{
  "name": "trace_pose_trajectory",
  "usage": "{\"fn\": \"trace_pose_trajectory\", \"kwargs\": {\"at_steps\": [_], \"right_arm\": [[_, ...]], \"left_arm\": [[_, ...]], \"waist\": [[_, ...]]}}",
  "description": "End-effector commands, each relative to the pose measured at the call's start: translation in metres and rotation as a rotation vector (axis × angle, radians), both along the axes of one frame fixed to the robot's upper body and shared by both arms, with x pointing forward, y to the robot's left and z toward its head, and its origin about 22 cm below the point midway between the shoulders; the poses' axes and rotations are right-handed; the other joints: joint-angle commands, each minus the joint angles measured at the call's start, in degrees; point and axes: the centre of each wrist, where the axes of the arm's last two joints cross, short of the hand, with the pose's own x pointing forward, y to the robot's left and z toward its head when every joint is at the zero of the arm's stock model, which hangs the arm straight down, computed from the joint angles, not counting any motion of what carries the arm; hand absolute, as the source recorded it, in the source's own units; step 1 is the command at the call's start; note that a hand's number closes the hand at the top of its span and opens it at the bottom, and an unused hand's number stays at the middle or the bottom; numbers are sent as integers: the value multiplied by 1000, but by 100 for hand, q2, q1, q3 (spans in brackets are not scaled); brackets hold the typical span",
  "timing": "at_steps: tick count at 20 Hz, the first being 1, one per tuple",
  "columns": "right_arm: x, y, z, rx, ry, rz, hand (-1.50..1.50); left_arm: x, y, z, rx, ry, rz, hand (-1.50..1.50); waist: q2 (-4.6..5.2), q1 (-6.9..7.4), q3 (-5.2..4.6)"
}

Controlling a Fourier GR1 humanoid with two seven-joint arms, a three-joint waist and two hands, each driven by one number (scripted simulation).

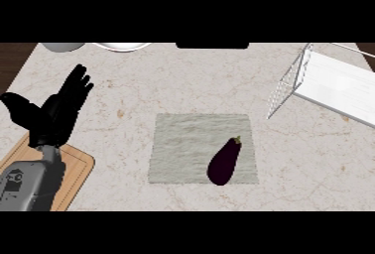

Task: Pick the cupcake from the placemat and place it in the tiered shelf

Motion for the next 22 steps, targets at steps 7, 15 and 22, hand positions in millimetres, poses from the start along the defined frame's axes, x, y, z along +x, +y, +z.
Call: {"fn": "trace_pose_trajectory", "kwargs": {"at_steps": [7, 15, 22], "right_arm": [[39, -3, -28, 84, -40, -141, -150], [48, -11, -2, 235, -171, -125, -150], [6, -47, 25, 261, 99, -31, -150]], "left_arm": [[3, -2, 7, 7, -5, -3, 0], [7, 0, 9, -7, -6, -14, 0], [-1, -6, 8, 5, 3, -30, 0]], "waist": [[17, 76, 3], [43, 106, 7], [48, 124, 16]]}}
